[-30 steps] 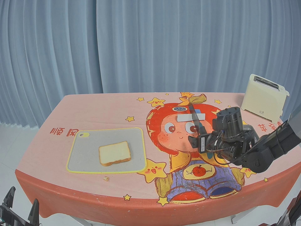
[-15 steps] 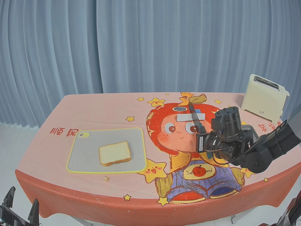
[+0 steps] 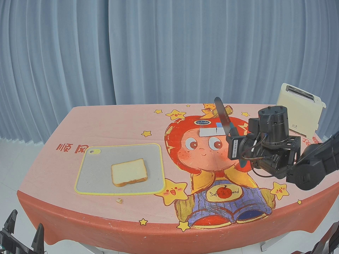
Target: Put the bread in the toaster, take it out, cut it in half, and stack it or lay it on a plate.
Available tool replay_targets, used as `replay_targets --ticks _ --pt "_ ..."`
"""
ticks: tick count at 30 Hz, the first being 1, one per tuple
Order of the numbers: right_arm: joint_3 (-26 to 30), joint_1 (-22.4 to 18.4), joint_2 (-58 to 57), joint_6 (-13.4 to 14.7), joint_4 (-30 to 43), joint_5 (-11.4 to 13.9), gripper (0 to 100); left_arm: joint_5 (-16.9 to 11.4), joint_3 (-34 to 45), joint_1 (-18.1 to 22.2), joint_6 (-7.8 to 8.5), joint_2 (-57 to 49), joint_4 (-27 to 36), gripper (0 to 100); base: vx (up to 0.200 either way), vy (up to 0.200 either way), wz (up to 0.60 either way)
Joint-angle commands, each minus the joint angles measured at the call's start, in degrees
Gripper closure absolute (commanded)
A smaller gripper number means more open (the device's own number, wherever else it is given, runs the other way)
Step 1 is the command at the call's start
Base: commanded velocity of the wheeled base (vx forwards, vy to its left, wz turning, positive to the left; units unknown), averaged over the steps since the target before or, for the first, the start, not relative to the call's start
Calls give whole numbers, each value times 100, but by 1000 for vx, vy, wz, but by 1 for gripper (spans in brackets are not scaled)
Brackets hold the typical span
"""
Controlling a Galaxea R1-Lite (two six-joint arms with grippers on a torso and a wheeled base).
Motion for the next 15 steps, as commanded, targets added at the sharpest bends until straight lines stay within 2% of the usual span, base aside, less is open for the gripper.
replay_targets --ticks 1,7,15 --pt "333 68 -750 -10 -5 56 100 0 101 2 -1 -93 -2 0 0 0 0" --pt "957 182 -1400 16 -119 83 100 0 101 2 -1 -93 -2 0 0 0 0" --pt "1449 340 -2209 87 -119 135 100 0 101 2 -1 -93 -2 0 0 0 0"
